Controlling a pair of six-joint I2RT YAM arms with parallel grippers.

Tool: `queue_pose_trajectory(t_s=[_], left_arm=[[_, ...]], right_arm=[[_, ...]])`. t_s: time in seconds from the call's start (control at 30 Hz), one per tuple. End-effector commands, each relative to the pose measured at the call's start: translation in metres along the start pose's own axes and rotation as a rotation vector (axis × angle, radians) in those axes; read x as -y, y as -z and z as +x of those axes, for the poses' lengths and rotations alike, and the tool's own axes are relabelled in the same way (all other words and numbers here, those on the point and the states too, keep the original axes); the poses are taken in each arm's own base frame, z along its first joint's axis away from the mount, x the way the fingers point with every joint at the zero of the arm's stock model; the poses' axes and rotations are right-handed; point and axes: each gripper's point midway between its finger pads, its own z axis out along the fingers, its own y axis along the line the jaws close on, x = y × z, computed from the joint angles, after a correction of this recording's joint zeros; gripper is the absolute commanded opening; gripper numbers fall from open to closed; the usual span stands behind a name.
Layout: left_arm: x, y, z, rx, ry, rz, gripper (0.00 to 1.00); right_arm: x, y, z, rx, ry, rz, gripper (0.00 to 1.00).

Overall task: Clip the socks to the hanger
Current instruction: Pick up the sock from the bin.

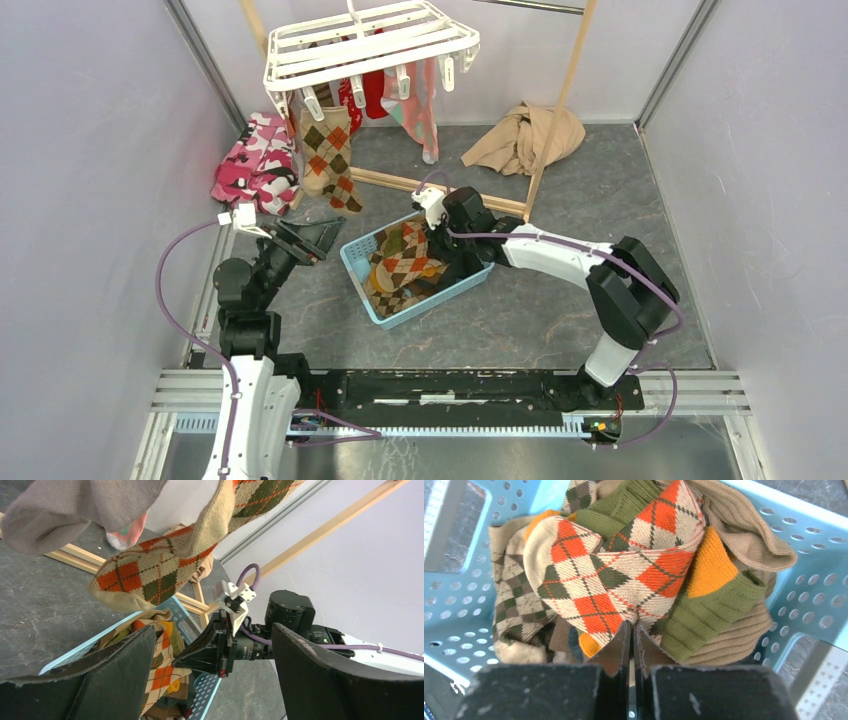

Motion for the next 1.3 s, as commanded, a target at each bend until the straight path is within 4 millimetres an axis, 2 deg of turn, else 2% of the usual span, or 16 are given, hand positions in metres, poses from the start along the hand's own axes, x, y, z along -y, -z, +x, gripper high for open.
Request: queue_pose_trajectory(t_s=[0.0,0.13,0.4,0.73,0.83,1.0,1.13,1.17,1.27], left_arm=[[0.014,0.0,-0.002,-0.001,0.005,0.064,0.9],[0.017,-0.001,0.001,-0.019,0.007,0.092,0.89],[0.024,-0.005,0.01,-0.084,0.073,0.153,0.9],[0.023,-0.001,0.032,-0.155,0.225,0.177,0.91],[0.02,0.001,0.039,-0.158,0.33,0.161,0.92],[0.006,-0.001,0.063,-0.217,0.589,0.069,0.94],[0.003,-0.004,0.079,-0.249,0.684,-0.016,0.99],[0.003,-0.006,0.083,-0.253,0.701,-0.038,1.0],[0.004,-0.011,0.095,-0.278,0.773,-0.081,1.0]], right_arm=[[-0.012,0.036,-0.043,0.142,0.054,-0.025,0.01],[-0.019,0.067,-0.069,0.235,0.098,-0.036,0.0],[-0.031,0.112,-0.1,0.371,0.183,-0.071,0.0],[-0.05,0.175,-0.162,0.598,0.273,-0.089,0.0],[-0.057,0.18,-0.164,0.615,0.313,-0.122,0.0],[-0.064,0.174,-0.147,0.599,0.425,-0.161,0.0],[-0.069,0.172,-0.136,0.595,0.491,-0.195,0.0],[-0.073,0.174,-0.14,0.621,0.514,-0.207,0.0],[-0.08,0.169,-0.133,0.617,0.557,-0.252,0.0]])
